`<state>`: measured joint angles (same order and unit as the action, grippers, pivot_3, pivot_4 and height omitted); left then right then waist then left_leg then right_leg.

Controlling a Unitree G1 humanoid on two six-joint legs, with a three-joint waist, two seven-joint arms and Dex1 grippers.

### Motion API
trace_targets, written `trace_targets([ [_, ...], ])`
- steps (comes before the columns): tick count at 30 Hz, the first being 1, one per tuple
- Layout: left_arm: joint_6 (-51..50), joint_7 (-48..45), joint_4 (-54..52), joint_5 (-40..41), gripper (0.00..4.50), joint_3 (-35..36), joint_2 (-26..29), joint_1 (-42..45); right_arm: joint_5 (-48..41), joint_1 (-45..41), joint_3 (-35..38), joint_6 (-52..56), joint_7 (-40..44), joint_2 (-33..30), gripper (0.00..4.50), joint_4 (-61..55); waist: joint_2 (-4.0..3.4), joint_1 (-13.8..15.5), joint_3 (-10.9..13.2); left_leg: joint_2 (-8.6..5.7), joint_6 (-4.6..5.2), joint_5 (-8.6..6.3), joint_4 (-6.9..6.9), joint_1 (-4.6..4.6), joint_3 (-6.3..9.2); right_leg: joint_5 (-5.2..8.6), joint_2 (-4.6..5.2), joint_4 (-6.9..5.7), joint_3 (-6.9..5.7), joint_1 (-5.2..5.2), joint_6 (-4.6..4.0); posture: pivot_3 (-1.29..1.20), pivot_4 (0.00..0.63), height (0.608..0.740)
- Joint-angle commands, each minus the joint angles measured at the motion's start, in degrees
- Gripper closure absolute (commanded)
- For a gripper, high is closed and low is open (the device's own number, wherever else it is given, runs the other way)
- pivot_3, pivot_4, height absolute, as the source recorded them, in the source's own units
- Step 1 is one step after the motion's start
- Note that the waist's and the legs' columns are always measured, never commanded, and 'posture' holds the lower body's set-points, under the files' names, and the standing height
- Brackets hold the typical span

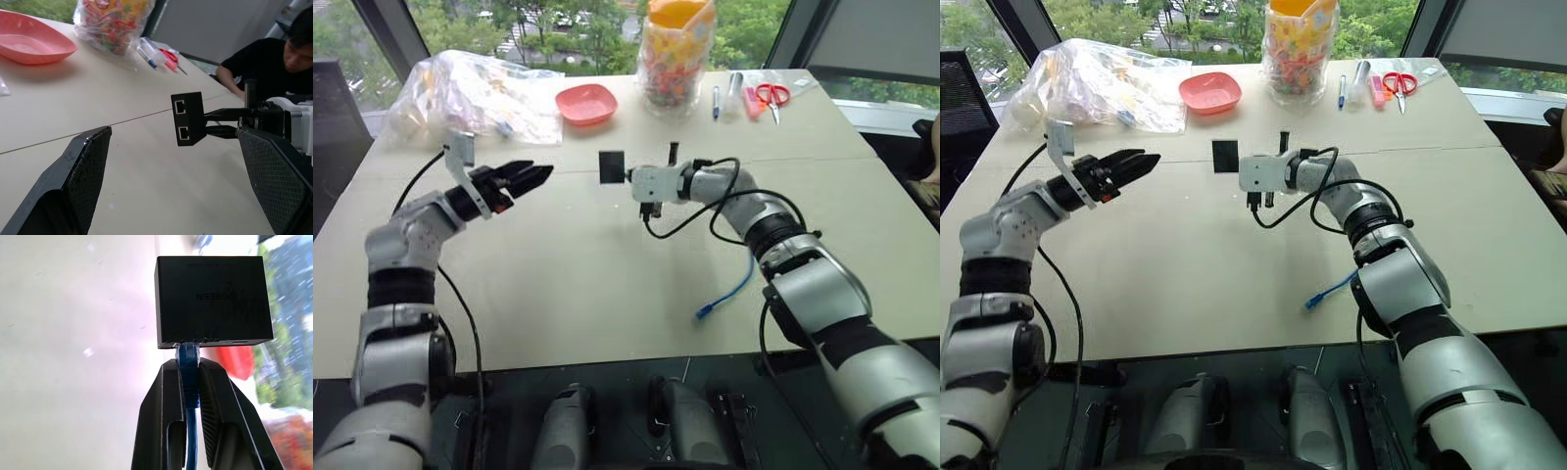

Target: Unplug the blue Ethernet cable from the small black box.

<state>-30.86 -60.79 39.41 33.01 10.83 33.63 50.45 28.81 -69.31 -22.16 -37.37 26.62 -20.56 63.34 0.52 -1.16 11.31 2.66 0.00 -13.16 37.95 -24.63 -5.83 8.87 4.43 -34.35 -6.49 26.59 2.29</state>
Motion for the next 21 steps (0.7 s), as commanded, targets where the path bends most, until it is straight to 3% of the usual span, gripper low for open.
trace_targets([
  [1, 4.2, -5.7, 7.1, -3.6, 0.22, -2.1, -0.9, 5.0, -1.8, 1.6, 1.1, -2.0, -0.5, -0.8, 4.45, -6.2, 0.0, -0.1, 0.0, 0.0, 0.01, 0.0, 0.0, 0.02, -0.01, 0.0, 0.0, 0.0, 0.0, -0.02, 0.0, 0.0, 0.15, 0.74],
  [14, 12.9, -10.8, 24.8, -10.6, 0.22, -2.5, -8.9, 18.3, -3.2, 8.9, 1.7, 4.2, 2.4, -1.9, 4.45, -22.3, 0.02, 0.0, 0.0, 0.0, 0.01, 0.0, 0.05, 0.04, -0.02, 0.0, 0.0, -0.04, 0.01, -0.03, 0.01, 0.0, 0.15, 0.74],
  [17, 13.2, -11.2, 26.7, -10.6, 1.07, -1.3, -9.6, 19.1, -3.3, 10.0, 1.8, 5.5, 2.5, -2.0, 4.5, -24.4, 0.02, -0.1, 0.0, 0.0, 0.02, 0.0, 0.05, 0.04, -0.02, 0.0, 0.0, -0.06, 0.01, -0.02, 0.01, 0.0, 0.15, 0.74],
  [21, 12.9, -12.5, 27.5, -10.8, 2.82, -0.6, -9.8, 19.7, -3.2, 11.0, 1.8, 6.8, 2.8, -2.3, 4.5, -26.4, 0.03, 0.0, 0.0, 0.01, 0.02, 0.0, 0.06, 0.04, -0.02, 0.0, 0.0, -0.06, 0.01, -0.02, 0.01, 0.0, 0.15, 0.74],
])
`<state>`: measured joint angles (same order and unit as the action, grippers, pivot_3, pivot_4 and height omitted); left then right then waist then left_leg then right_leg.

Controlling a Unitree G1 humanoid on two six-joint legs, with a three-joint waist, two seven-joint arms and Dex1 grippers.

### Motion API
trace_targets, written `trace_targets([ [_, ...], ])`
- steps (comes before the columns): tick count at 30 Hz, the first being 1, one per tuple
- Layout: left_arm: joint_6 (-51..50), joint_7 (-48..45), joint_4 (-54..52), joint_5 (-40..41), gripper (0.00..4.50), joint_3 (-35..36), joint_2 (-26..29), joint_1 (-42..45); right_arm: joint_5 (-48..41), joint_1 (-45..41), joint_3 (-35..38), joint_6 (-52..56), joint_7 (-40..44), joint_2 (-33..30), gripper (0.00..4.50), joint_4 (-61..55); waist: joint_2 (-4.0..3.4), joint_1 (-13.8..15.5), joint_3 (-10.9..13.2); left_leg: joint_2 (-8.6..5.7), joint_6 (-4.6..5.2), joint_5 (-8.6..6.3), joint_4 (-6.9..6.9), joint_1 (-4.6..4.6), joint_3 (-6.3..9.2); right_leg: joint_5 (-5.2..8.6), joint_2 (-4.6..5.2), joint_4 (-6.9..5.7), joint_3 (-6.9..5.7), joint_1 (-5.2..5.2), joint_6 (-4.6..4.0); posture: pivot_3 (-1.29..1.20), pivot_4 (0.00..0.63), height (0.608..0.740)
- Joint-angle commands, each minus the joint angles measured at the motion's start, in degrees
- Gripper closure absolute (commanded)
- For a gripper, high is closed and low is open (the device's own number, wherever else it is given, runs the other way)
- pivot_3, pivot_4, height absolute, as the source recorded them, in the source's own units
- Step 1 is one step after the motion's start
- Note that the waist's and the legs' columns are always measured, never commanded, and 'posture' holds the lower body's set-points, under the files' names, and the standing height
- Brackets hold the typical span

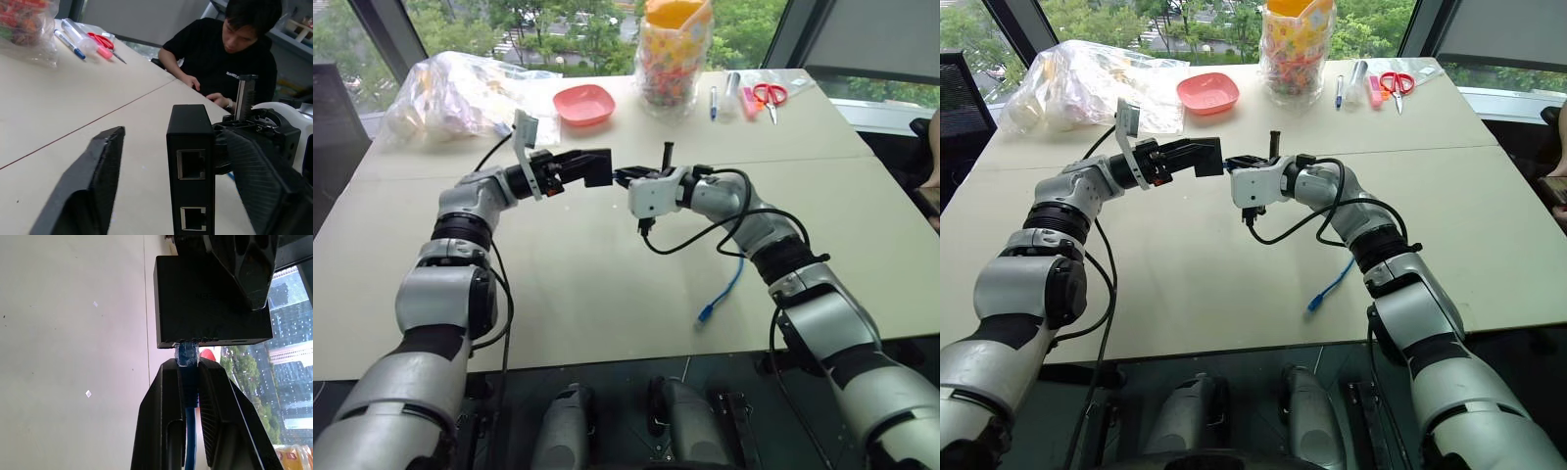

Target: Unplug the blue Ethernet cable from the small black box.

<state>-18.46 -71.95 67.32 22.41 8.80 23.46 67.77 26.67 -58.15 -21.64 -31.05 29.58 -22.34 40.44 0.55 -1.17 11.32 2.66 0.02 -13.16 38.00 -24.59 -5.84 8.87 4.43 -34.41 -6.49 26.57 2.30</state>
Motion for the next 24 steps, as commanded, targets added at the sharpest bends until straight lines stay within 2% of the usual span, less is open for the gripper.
trace_targets([
  [1, 0.5, -1.6, -0.3, -0.3, 3.26, 1.5, 0.4, 2.4, -1.0, 0.0, 1.2, 0.7, -0.1, -0.7, 4.5, -3.8, 0.0, 0.0, 0.0, 0.0, 0.0, 0.0, 0.0, 0.0, 0.0, 0.0, 0.0, 0.0, 0.0, 0.0, 0.0, 0.0, 0.15, 0.74],
  [3, 0.5, -1.5, -0.3, -0.6, 3.98, 1.6, 0.3, 2.4, -0.5, 0.2, 1.0, 1.1, -0.3, -1.0, 4.5, -4.3, 0.0, 0.1, 0.0, 0.0, 0.0, 0.0, 0.0, 0.0, 0.0, 0.0, 0.0, 0.0, 0.0, -0.01, 0.0, 0.0, 0.15, 0.74],
  [6, 0.6, -0.3, -0.3, -0.9, 3.99, 2.0, 0.1, 2.3, -1.0, 0.4, 1.0, 1.6, 0.4, -1.4, 4.5, -4.7, 0.01, 0.0, 0.0, -0.01, 0.0, 0.0, 0.0, 0.0, 0.01, 0.0, 0.01, 0.0, 0.0, -0.01, 0.0, 0.0, 0.15, 0.74],
  [9, 0.7, 0.5, -0.3, -0.6, 3.99, 3.0, 0.0, 1.7, -3.0, 2.7, 2.3, 3.5, 2.4, -2.8, 3.12, -6.9, 0.01, 0.1, 0.0, 0.0, 0.0, 0.0, 0.01, 0.0, 0.02, 0.0, 0.01, 0.0, 0.0, -0.01, 0.0, 0.0, 0.15, 0.74],
  [10, 0.7, 0.5, -0.3, -0.5, 3.99, 3.3, 0.0, 1.5, -2.9, 3.5, 2.4, 4.0, 2.6, -3.5, 2.79, -7.7, 0.01, 0.1, 0.0, -0.01, 0.0, 0.0, 0.0, 0.0, 0.03, 0.0, 0.01, 0.0, 0.0, -0.01, 0.0, 0.0, 0.15, 0.74],
  [12, -0.2, 0.7, -0.8, 0.3, 3.99, 4.4, 0.4, 0.9, -6.4, 7.8, 5.7, 9.9, 2.7, -4.1, 1.75, -11.9, 0.03, 0.3, 0.0, -0.01, 0.0, 0.0, 0.0, 0.0, 0.03, 0.0, 0.01, 0.01, 0.0, -0.03, 0.0, 0.0, 0.15, 0.74],
  [13, -0.9, 0.7, -1.1, 0.7, 3.99, 4.9, 0.6, 0.6, -10.1, 10.5, 8.1, 13.9, 3.6, -3.6, 0.9, -15.2, 0.03, 0.3, 0.0, -0.01, 0.0, 0.0, 0.01, -0.01, 0.05, 0.0, 0.01, 0.02, 0.0, -0.05, 0.0, 0.0, 0.15, 0.74],
  [17, -8.6, -0.5, -3.8, 6.2, 3.99, 10.0, 1.0, 0.2, -42.2, 21.3, 22.0, 45.5, 3.4, 7.4, 0.8, -39.2, 0.09, 0.1, 0.0, 0.04, 0.01, 0.0, 0.02, 0.0, 0.15, -0.08, -0.01, -0.03, 0.0, -0.06, -0.15, 0.0, 0.15, 0.74],
  [20, -14.9, -1.4, -7.7, 9.7, 3.99, 12.4, 0.9, -1.1, -66.6, 26.5, 27.1, 65.4, -0.2, 14.0, 0.8, -52.8, 0.09, 0.0, 0.0, 0.08, 0.0, 0.0, 0.05, 0.02, 0.31, -0.1, -0.02, -0.2, 0.01, 0.01, -0.19, 0.0, 0.15, 0.74],
  [22, -18.5, -1.1, -10.5, 11.8, 3.99, 13.7, 0.7, -2.0, -75.3, 28.5, 28.5, 71.7, -2.6, 16.7, 0.8, -56.5, 0.09, 0.0, 0.0, 0.18, -0.01, 0.0, 0.1, 0.13, 0.45, -0.06, -0.01, -0.25, 0.01, -0.09, -0.16, 0.0, 0.15, 0.74],
  [24, -22.7, -1.0, -14.2, 14.2, 3.99, 14.5, 0.4, -3.2, -79.3, 29.3, 29.2, 73.9, -6.7, 20.4, 0.8, -57.0, 0.09, 0.2, 0.0, 0.2, -0.01, 0.0, 0.11, 0.2, 0.53, 0.0, -0.01, -0.21, 0.0, -0.18, -0.1, 0.0, 0.15, 0.74],
])
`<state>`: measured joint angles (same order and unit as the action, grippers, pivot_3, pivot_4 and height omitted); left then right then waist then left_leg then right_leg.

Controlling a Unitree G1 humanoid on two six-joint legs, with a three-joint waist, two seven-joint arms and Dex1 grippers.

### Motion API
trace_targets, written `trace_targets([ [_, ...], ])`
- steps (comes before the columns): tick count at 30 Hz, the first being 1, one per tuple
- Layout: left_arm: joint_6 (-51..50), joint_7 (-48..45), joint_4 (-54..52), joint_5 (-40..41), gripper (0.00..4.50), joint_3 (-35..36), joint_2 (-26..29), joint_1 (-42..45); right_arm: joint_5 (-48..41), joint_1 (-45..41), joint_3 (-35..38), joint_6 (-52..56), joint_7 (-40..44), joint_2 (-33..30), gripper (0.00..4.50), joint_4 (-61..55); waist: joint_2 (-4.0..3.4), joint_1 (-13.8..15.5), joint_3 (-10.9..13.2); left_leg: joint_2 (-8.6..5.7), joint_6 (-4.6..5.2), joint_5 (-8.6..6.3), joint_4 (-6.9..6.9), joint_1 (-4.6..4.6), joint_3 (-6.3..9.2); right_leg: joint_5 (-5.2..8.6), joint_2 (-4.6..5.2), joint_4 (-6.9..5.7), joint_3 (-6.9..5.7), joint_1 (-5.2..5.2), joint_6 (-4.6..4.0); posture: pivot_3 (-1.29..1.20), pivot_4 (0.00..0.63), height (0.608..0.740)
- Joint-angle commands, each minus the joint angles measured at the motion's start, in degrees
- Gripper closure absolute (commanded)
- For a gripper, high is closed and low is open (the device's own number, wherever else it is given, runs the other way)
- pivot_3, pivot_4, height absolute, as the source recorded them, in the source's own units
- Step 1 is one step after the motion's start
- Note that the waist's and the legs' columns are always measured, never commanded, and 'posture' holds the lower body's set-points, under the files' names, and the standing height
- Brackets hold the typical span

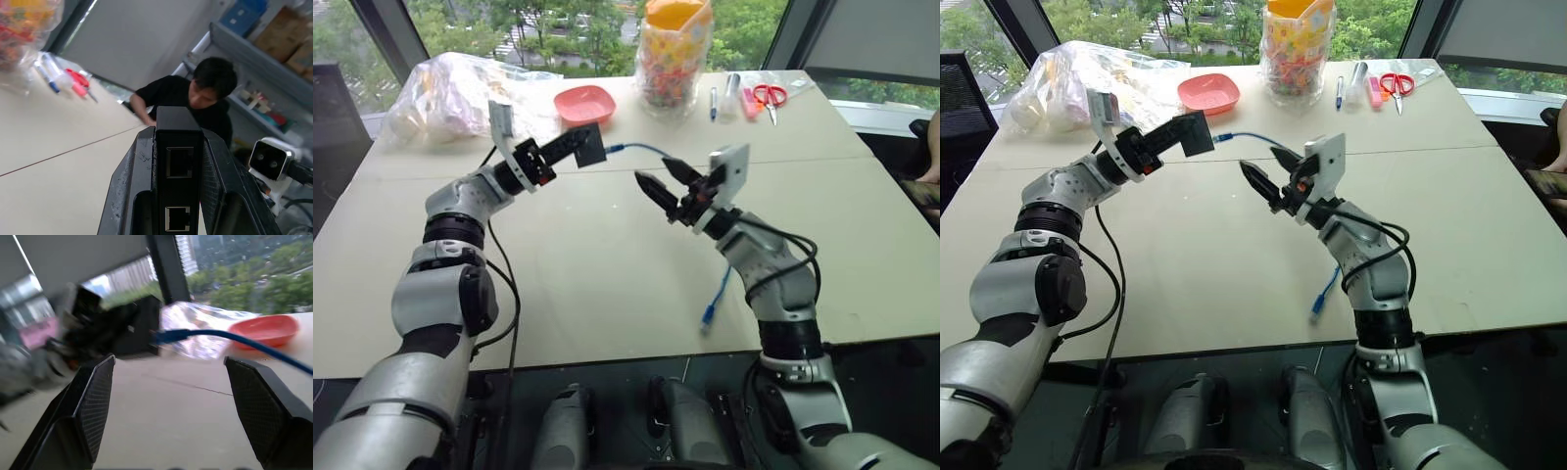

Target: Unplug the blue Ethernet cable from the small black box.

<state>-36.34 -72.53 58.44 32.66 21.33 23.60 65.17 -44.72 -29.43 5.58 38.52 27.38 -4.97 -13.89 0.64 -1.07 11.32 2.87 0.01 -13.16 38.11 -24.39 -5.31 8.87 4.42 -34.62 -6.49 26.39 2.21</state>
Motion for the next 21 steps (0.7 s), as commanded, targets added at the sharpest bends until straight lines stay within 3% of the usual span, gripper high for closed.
trace_targets([
  [1, -7.1, -0.7, -7.1, 5.2, 3.99, 2.3, 0.2, -1.3, -9.6, 0.7, 2.3, 4.7, -6.4, 5.2, 0.8, -2.1, 0.0, 0.1, 0.0, 0.0, 0.0, 0.0, 0.02, 0.0, 0.04, 0.06, 0.0, 0.03, -0.02, -0.02, -0.14, 0.0, 0.15, 0.74],
  [9, -16.3, 1.0, -18.6, 10.6, 3.99, 1.9, -1.0, -5.9, -14.2, -2.9, 5.6, 0.9, -12.8, 14.3, 0.8, 5.5, 0.0, 0.3, 0.0, -0.08, 0.0, 0.0, 0.02, -0.13, 0.04, -0.04, 0.03, 0.19, -0.02, -0.01, -0.05, 0.0, 0.15, 0.74],
  [21, -18.1, 3.5, -23.3, 13.1, 3.99, 1.1, -2.2, -8.9, -12.8, -3.8, 3.8, 0.0, -12.2, 12.1, 0.8, 7.0, 0.0, 0.2, 0.0, -0.1, 0.02, -0.01, -0.01, -0.14, 0.09, -0.02, 0.0, 0.2, -0.03, 0.0, 0.01, 0.0, 0.15, 0.74],
])
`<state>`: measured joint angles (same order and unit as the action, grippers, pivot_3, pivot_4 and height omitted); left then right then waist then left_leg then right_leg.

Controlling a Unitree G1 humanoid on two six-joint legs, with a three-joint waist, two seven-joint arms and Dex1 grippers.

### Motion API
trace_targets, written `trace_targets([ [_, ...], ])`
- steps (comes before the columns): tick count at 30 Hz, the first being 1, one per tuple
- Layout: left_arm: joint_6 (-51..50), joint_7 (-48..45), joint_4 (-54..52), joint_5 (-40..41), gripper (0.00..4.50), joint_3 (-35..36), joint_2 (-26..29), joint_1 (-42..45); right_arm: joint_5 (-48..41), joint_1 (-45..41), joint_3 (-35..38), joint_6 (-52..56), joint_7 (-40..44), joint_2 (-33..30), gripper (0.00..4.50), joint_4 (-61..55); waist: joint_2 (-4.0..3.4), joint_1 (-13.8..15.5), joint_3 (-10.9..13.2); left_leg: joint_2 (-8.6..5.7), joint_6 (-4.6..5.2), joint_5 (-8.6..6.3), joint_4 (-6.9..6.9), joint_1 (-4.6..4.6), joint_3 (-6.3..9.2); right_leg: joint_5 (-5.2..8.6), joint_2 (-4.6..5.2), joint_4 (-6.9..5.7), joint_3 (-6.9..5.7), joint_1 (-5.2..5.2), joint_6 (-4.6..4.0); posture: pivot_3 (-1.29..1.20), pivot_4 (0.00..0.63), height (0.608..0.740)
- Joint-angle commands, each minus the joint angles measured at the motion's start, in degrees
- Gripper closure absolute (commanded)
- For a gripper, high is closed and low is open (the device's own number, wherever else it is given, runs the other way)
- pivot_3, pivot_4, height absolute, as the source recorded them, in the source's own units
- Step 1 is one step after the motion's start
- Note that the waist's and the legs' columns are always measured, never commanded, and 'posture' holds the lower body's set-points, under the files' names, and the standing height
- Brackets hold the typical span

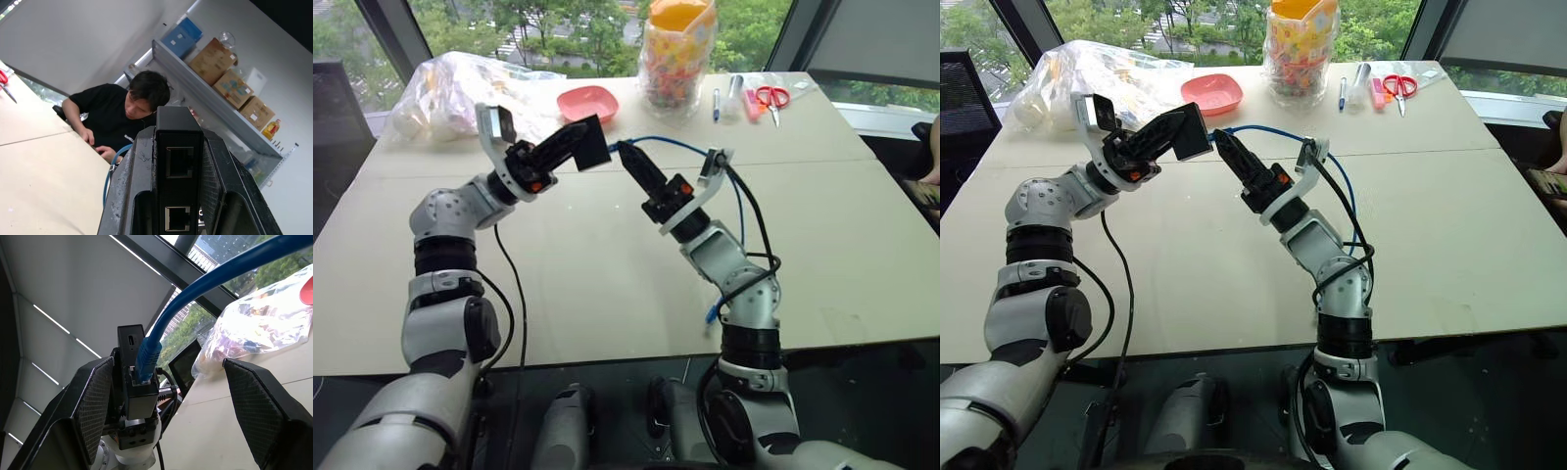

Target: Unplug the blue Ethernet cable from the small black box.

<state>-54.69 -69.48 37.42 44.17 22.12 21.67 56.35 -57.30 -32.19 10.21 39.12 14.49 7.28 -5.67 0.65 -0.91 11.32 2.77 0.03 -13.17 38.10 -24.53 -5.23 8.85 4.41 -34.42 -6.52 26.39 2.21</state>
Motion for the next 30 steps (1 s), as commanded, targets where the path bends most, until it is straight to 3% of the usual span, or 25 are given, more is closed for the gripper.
trace_targets([
  [1, 0.4, 0.6, -2.3, 1.7, 3.99, 0.3, -0.3, -0.2, -0.2, -1.1, -0.9, -0.6, 0.7, -0.2, 0.8, -1.3, 0.0, 0.0, 0.0, 0.0, 0.0, 0.0, 0.0, 0.0, 0.0, 0.0, 0.0, 0.0, 0.0, 0.0, 0.0, 0.0, 0.15, 0.74],
  [12, 0.7, 0.9, -2.1, 1.8, 3.99, 0.0, -0.8, -0.4, 0.2, -1.4, -1.4, -1.2, 0.7, -0.5, 0.8, -1.1, 0.0, 0.0, 0.0, 0.0, 0.0, 0.0, 0.0, -0.01, 0.0, 0.01, 0.0, 0.03, 0.0, 0.0, 0.0, 0.0, 0.15, 0.74],
  [15, 0.8, 1.2, -2.3, 1.8, 3.99, -0.1, -1.3, -0.3, 0.3, -1.3, -1.7, -1.2, 0.9, -0.7, 1.59, -1.0, 0.0, 0.1, 0.0, 0.0, 0.0, 0.0, 0.0, -0.01, 0.0, 0.01, 0.0, 0.03, 0.0, 0.0, -0.01, 0.0, 0.15, 0.74],
  [21, 0.9, 1.8, -2.5, 1.9, 3.99, -0.5, -2.2, -0.2, 1.1, -1.4, -2.7, -0.9, 1.5, -0.5, 4.49, -0.4, 0.0, 0.0, 0.0, 0.0, 0.0, 0.0, -0.01, -0.02, 0.01, 0.01, 0.0, 0.04, 0.0, 0.01, -0.01, 0.0, 0.15, 0.74],
  [30, 2.1, 2.9, -1.0, 1.3, 3.99, 0.2, -0.9, 0.1, 1.7, -1.7, -1.5, -1.8, 0.6, -0.7, 4.49, 1.0, 0.0, 0.0, 0.0, 0.01, 0.0, 0.0, -0.02, -0.03, 0.01, 0.06, 0.0, 0.07, -0.01, 0.0, -0.08, 0.0, 0.15, 0.74],
])
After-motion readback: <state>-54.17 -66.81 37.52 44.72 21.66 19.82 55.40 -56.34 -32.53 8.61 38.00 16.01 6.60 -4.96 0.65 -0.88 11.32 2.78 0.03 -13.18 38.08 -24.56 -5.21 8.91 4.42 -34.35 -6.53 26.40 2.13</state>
